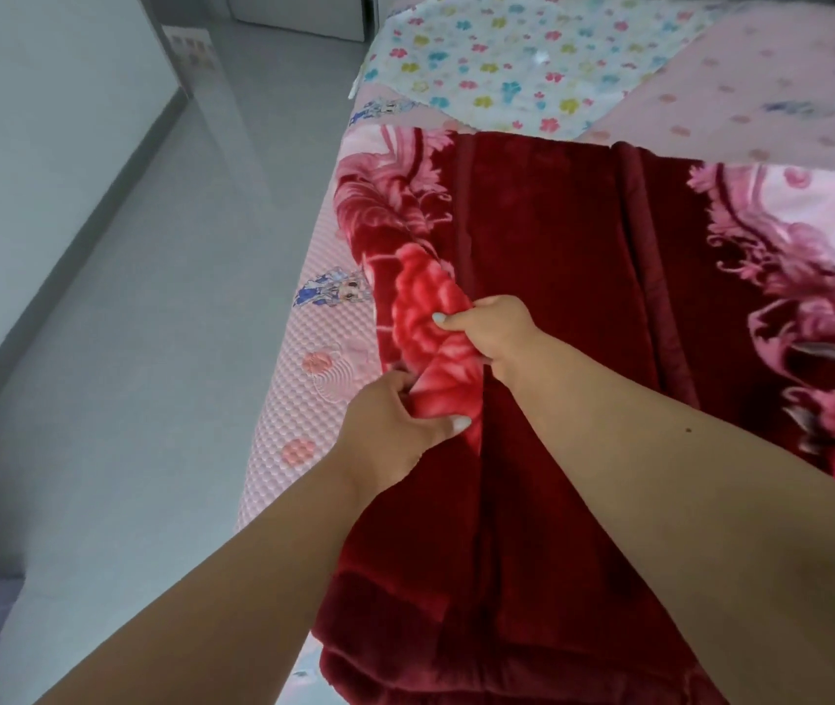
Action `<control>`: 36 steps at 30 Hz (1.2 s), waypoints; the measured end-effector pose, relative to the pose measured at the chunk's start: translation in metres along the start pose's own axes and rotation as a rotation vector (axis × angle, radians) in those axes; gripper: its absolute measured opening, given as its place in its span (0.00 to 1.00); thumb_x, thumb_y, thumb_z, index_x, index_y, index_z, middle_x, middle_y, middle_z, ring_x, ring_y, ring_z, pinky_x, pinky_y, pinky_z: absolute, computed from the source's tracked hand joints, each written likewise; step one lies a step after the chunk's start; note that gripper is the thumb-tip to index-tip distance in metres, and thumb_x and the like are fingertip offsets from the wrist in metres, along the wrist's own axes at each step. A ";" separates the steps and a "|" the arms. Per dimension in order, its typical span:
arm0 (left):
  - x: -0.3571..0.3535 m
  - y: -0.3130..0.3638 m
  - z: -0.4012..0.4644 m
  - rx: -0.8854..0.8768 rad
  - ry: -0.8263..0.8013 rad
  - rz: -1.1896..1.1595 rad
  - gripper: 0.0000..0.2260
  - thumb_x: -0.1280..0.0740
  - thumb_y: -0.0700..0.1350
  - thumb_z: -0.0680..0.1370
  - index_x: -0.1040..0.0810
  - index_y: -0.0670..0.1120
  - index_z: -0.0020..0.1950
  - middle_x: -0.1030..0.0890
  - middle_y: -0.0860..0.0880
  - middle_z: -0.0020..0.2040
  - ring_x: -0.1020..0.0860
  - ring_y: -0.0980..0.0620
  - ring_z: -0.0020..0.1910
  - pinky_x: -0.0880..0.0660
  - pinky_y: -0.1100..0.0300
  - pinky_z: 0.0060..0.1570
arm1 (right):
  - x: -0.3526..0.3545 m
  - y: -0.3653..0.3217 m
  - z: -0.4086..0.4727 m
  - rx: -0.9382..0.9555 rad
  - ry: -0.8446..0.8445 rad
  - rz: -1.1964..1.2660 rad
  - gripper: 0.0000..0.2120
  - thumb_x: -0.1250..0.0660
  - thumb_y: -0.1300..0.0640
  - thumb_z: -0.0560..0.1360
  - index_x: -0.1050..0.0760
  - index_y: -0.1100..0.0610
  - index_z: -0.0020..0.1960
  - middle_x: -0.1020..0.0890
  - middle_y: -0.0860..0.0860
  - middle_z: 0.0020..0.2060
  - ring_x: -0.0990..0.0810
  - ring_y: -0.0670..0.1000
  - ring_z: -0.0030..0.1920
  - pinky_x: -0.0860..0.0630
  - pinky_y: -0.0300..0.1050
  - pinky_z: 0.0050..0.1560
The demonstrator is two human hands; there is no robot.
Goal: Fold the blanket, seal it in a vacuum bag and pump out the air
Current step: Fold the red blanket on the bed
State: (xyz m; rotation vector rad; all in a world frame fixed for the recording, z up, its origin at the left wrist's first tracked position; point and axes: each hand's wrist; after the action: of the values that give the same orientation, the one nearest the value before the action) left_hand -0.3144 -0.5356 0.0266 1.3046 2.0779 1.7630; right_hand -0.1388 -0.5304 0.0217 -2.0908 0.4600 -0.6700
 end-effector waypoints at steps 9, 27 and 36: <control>-0.091 0.092 -0.008 -0.123 -0.114 -0.173 0.29 0.21 0.57 0.62 0.19 0.49 0.59 0.15 0.53 0.51 0.18 0.55 0.52 0.21 0.55 0.54 | 0.146 0.002 -0.011 0.032 0.004 0.166 0.12 0.22 0.58 0.67 0.24 0.59 0.44 0.20 0.50 0.36 0.21 0.48 0.37 0.27 0.41 0.32; -0.478 0.295 -0.012 -0.316 -0.257 -0.161 0.20 0.22 0.44 0.67 0.19 0.46 0.58 0.16 0.56 0.47 0.18 0.59 0.49 0.22 0.58 0.55 | 0.570 0.135 -0.002 -0.036 0.230 0.362 0.21 0.23 0.61 0.68 0.22 0.67 0.58 0.18 0.61 0.47 0.20 0.56 0.45 0.23 0.54 0.47; -0.582 0.238 -0.013 -0.105 -0.598 -0.004 0.24 0.39 0.57 0.80 0.36 0.53 0.75 0.24 0.52 0.66 0.26 0.64 0.58 0.33 0.71 0.56 | 0.639 0.280 -0.003 -0.380 0.271 0.251 0.21 0.33 0.50 0.77 0.26 0.61 0.64 0.20 0.53 0.45 0.20 0.47 0.34 0.23 0.45 0.41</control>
State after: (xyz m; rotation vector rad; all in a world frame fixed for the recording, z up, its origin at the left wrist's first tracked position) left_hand 0.1634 -0.9426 -0.0103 1.5487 1.6278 1.2430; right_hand 0.3408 -1.0356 -0.0228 -2.2447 1.0535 -0.7644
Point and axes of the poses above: each hand's wrist, its own z-axis towards the middle knuckle, its own x-axis out of the back of the hand, y = z × x
